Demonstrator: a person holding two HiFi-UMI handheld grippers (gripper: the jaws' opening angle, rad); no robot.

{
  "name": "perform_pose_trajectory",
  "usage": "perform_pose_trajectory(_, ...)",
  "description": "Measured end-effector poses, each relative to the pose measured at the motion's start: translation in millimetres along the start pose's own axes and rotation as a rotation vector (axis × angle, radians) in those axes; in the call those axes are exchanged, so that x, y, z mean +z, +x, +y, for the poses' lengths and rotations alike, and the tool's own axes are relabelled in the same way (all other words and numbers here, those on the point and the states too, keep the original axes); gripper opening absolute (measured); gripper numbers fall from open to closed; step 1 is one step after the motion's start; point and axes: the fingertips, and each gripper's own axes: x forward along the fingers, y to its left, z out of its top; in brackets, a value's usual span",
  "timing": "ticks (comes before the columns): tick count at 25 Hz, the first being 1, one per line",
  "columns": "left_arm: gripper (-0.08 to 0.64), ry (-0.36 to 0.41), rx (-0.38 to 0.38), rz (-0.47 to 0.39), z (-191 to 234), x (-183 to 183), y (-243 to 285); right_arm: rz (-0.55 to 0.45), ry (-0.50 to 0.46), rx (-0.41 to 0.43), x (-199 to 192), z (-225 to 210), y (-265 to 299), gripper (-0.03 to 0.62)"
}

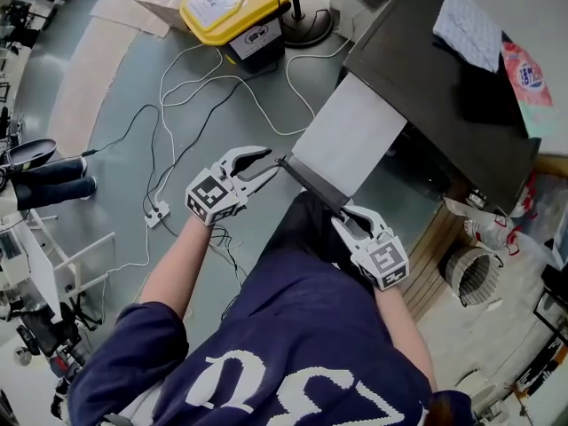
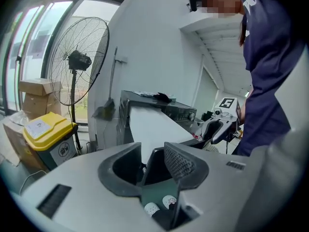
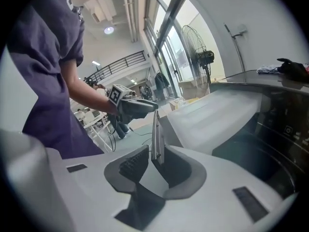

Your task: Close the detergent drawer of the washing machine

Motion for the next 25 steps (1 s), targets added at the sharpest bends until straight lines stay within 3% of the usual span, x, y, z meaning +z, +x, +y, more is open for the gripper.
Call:
perform_pose_trajectory(4,0.144,0.028,-0.022,0.046,-10,-11,7,-0.002,-0.012,-0.001,3,2,0,0.077)
perform_pose_trajectory(10,0.133,-0.035,-0.061,0.030,-10,-16,9,0.004,0.001,0.005,2,2,3,0.077)
perform_pose_trajectory(16,0.127,-0.027,-0.114,0.065,-10,-11,8,0.002,0.012,0.011,7,3,1,0.071)
perform_pose_trajectory(25,0.126,-0.055,-0.094,0.023,-5,2,16,-0.042,0.039,-0.020,16,-12,-7,0.069)
